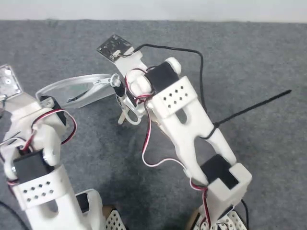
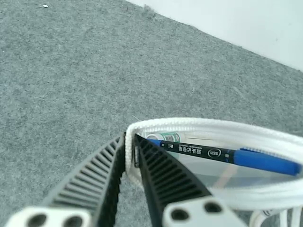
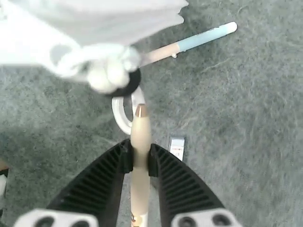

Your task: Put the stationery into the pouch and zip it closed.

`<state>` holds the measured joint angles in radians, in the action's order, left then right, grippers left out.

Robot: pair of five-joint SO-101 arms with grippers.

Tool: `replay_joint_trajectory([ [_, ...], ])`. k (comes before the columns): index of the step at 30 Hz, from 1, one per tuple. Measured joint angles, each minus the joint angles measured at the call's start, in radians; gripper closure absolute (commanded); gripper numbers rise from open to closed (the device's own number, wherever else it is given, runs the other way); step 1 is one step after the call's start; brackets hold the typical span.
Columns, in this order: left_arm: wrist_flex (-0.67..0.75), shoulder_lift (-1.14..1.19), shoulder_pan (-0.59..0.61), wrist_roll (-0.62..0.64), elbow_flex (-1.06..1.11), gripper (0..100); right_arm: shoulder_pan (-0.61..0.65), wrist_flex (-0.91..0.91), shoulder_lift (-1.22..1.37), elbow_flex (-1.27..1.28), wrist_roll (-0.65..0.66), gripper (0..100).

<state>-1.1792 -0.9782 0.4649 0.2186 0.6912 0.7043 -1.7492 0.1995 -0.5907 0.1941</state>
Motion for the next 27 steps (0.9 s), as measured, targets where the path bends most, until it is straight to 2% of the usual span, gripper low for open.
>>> replay_joint_trajectory([
  [12, 0.000, 0.000, 0.000, 0.000, 0.000, 99, 0.026, 0.006, -0.190, 0.115, 0.000, 99.1],
  [17, 0.000, 0.000, 0.000, 0.000, 0.000, 99, 0.041, 0.078, -0.270, 0.115, 0.000, 99.1],
  [27, 0.000, 0.000, 0.000, 0.000, 0.000, 99, 0.104, 0.287, -0.417, 0.115, -0.104, 99.1],
])
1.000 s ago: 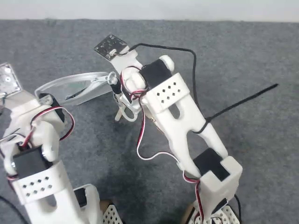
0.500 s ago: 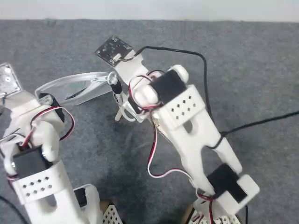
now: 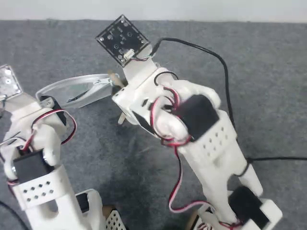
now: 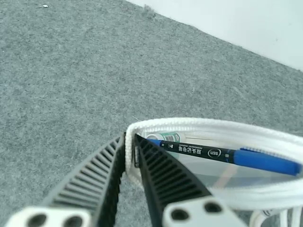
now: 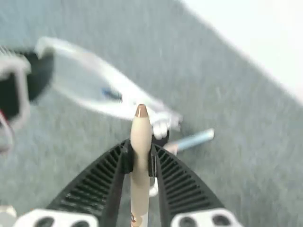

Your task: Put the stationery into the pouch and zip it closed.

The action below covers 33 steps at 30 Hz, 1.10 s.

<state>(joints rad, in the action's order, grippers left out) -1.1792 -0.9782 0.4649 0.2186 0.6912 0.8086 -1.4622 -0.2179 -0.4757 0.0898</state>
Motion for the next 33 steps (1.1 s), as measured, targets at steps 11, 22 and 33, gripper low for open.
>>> replay_joint_trajectory([
  [11, 0.000, 0.000, 0.000, 0.000, 0.000, 99, 0.000, 0.167, -0.129, 0.000, 0.000, 99.1],
  [22, 0.000, 0.000, 0.000, 0.000, 0.000, 99, 0.002, 0.186, -0.279, -0.002, 0.000, 99.1],
  [33, 0.000, 0.000, 0.000, 0.000, 0.000, 99, 0.155, 0.209, -0.379, 0.055, 0.000, 99.1],
])
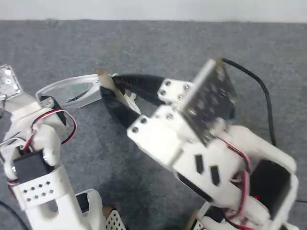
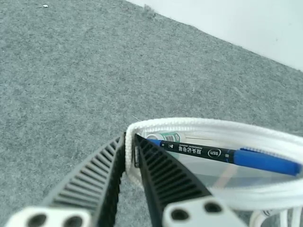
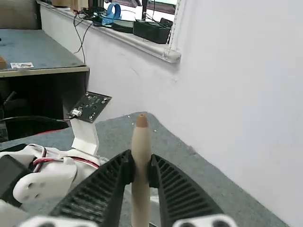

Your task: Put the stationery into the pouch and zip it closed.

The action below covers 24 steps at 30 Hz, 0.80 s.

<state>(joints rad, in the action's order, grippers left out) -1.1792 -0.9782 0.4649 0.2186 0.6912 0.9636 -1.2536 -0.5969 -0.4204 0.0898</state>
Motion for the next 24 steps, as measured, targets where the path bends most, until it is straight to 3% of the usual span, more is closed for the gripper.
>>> replay_joint_trajectory([
  [8, 0.000, 0.000, 0.000, 0.000, 0.000, 99, 0.003, 0.239, -0.144, 0.308, 0.000, 99.1],
  [18, 0.000, 0.000, 0.000, 0.000, 0.000, 99, 0.003, 0.810, -0.328, 0.835, 0.000, 99.1],
  [24, 0.000, 0.000, 0.000, 0.000, 0.000, 99, 0.003, 1.083, -0.344, 0.979, 0.000, 99.1],
])
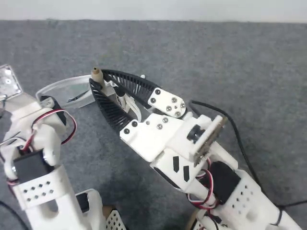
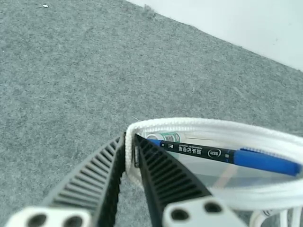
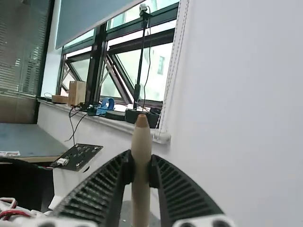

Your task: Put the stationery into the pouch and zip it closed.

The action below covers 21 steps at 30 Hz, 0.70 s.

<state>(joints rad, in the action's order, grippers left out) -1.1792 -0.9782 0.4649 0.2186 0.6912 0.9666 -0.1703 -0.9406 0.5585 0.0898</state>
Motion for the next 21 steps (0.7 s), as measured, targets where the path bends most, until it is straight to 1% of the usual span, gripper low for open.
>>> replay_joint_trajectory([
  [4, 0.000, 0.000, 0.000, 0.000, 0.000, 99, 0.000, 0.058, 0.002, 0.014, 0.000, 99.1],
  [8, 0.000, 0.000, 0.000, 0.000, 0.000, 99, 0.000, 0.160, 0.035, 0.014, 0.000, 99.1],
  [13, 0.000, 0.000, 0.000, 0.000, 0.000, 99, 0.000, 0.315, 0.186, 0.015, 0.000, 99.1],
  [19, 0.000, 0.000, 0.000, 0.000, 0.000, 99, 0.000, 0.566, 0.362, 0.130, 0.000, 99.1],
  [21, 0.000, 0.000, 0.000, 0.000, 0.000, 99, 0.000, 0.597, 0.410, 0.133, 0.028, 99.1],
])
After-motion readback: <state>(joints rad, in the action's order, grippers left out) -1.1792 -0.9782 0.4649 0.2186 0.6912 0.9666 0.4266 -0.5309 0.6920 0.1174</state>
